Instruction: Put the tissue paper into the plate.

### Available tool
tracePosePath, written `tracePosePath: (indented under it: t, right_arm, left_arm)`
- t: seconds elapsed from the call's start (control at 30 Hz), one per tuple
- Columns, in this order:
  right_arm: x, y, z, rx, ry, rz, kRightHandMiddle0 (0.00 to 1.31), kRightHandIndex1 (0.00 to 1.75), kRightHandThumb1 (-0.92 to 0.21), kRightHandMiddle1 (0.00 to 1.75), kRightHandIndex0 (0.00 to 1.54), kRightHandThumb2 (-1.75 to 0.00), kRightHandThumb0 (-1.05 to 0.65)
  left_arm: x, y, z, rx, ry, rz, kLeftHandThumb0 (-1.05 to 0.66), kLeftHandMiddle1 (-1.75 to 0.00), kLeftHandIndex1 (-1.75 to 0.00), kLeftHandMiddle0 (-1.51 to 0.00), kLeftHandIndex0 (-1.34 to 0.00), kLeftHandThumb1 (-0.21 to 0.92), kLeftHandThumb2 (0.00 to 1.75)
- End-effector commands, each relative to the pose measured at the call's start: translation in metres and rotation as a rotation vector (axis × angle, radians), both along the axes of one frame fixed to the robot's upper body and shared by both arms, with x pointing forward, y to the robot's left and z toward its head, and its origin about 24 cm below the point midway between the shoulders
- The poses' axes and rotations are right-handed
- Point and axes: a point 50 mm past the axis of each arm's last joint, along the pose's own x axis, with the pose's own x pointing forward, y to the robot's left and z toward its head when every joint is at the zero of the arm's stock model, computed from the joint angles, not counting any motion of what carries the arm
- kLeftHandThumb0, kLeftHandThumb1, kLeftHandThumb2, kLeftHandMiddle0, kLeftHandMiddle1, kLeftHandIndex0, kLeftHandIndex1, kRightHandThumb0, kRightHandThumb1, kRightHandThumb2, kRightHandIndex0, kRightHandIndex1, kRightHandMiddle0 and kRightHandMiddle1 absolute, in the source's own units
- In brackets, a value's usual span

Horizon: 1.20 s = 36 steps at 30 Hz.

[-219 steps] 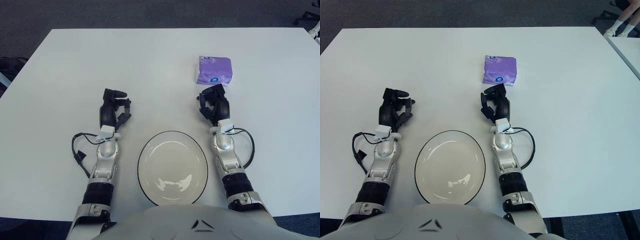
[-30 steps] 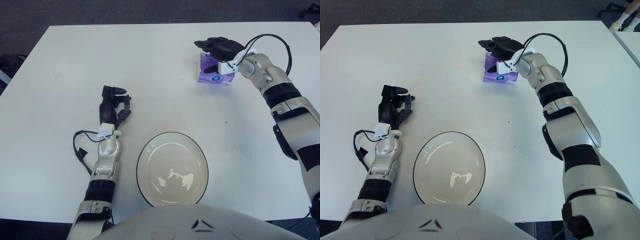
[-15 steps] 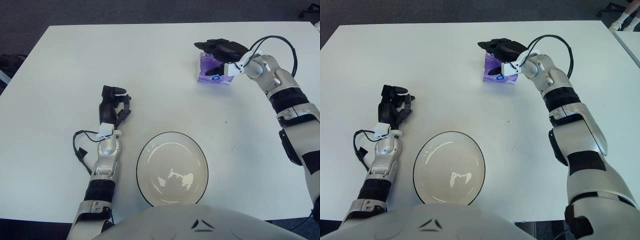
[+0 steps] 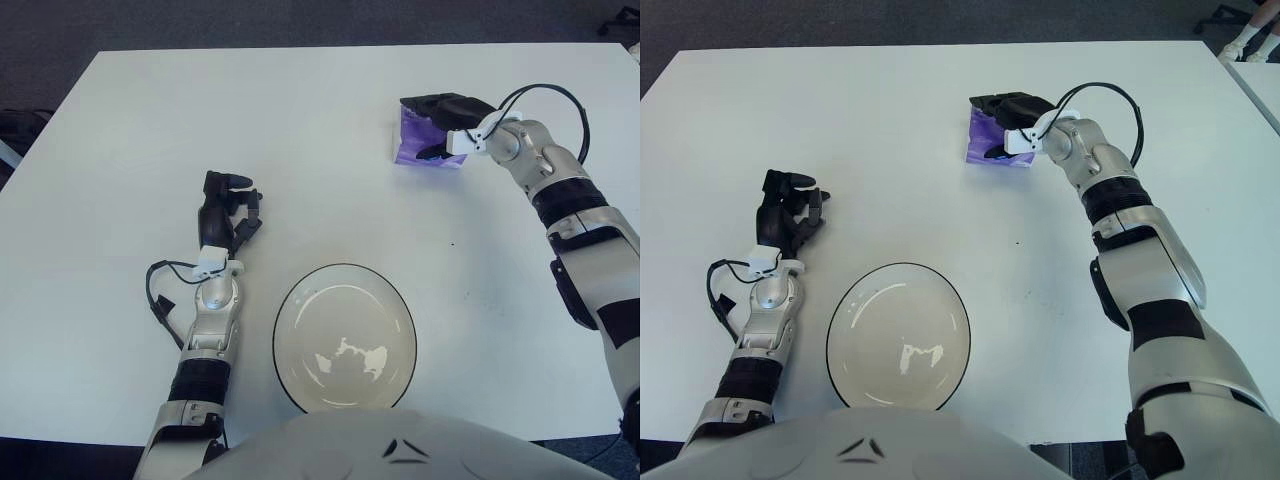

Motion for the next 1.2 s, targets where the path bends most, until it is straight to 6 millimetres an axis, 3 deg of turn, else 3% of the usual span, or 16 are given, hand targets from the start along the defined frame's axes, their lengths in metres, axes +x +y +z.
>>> tracePosePath:
  t: [0.0,0.83,1.17]
  right_arm:
    - [0.006,0.006,-0.008,-0.03,0.027,-0.051,0.0,0.0,-0.83,0.0,0.0,-0.21,-1.05]
    - [0.004,0.009,-0.052,-0.116,0.137,-0.165,0.0,0.0,-0.84,0.0,0.0,-0.22,-1.05]
    - [-0.003,0.014,-0.072,-0.077,0.145,-0.183,0.0,0.0,-0.82,0.0,0.0,-0.26,-1.04]
  left_arm:
    - [-0.045,-0.008,-0.077,-0.054,0.359,0.013,-0.36,-1.35,-1.75,-0.5,-0.25,0.81,0.68]
    - [-0.05,-0.005,-0.077,-0.051,0.35,0.029,-0.36,-1.35,-1.75,-0.48,-0.25,0.82,0.68]
    - [-0.05,-0.004,-0.078,-0.059,0.35,0.032,-0.36,-1.34,-1.75,-0.47,-0.26,0.8,0.71]
